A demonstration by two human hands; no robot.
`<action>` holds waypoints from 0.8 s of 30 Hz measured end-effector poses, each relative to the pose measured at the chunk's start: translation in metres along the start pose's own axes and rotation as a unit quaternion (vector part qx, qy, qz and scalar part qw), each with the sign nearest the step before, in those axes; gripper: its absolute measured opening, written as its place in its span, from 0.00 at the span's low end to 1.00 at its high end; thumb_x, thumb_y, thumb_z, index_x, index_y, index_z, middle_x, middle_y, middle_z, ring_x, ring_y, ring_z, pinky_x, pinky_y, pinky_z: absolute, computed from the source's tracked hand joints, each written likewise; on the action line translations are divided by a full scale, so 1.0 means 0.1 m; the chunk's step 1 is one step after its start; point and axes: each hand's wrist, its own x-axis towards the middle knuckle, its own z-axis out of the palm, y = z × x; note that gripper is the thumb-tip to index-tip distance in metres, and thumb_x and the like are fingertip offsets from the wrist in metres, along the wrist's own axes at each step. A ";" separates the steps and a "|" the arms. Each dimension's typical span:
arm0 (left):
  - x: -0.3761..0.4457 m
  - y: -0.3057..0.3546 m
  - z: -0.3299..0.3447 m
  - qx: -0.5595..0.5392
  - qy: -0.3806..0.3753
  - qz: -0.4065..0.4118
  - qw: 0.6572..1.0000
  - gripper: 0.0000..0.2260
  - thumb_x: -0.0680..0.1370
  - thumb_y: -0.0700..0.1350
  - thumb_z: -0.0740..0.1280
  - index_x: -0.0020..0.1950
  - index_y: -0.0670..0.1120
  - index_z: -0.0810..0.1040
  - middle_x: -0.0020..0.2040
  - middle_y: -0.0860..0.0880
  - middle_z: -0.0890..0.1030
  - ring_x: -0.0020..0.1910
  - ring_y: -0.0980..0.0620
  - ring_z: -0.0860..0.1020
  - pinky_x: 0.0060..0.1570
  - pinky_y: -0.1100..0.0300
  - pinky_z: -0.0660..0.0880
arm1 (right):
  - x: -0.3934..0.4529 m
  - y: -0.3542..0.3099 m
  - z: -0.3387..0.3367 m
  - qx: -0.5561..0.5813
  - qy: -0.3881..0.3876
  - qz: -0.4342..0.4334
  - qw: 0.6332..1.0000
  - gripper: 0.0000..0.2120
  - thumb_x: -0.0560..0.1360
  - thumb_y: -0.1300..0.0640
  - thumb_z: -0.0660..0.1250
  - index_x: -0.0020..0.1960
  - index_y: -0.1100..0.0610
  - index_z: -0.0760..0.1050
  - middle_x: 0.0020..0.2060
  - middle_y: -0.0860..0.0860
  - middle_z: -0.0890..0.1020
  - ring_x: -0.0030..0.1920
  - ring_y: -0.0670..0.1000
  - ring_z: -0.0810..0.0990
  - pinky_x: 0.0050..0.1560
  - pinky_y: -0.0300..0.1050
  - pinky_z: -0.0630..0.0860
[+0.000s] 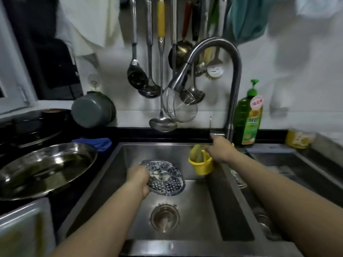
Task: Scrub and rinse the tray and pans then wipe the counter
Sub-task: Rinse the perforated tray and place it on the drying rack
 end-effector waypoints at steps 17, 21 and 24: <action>0.59 0.20 0.00 0.143 -0.002 -0.017 0.990 0.15 0.81 0.29 0.50 0.48 0.34 0.77 0.40 0.35 0.82 0.33 0.40 0.81 0.26 0.48 0.80 | 0.80 0.01 0.13 -0.024 -0.021 0.032 0.999 0.25 0.79 0.63 0.62 0.75 0.58 0.62 0.49 0.58 0.79 0.45 0.59 0.82 0.45 0.55 0.84; 0.52 0.16 -0.01 0.135 -0.007 -0.023 0.991 0.16 0.81 0.29 0.50 0.48 0.34 0.77 0.42 0.34 0.82 0.34 0.39 0.82 0.32 0.44 0.81 | 0.71 -0.04 0.11 -0.006 -0.016 0.026 1.000 0.23 0.79 0.62 0.65 0.72 0.58 0.63 0.51 0.58 0.79 0.42 0.56 0.81 0.32 0.45 0.77; 0.51 0.07 -0.07 0.136 -0.006 -0.032 0.990 0.16 0.81 0.30 0.52 0.51 0.33 0.79 0.44 0.33 0.84 0.37 0.37 0.84 0.35 0.39 0.82 | 0.67 -0.26 0.00 0.109 0.149 -0.044 0.982 0.21 0.79 0.56 0.65 0.71 0.56 0.70 0.60 0.55 0.79 0.48 0.58 0.82 0.47 0.53 0.81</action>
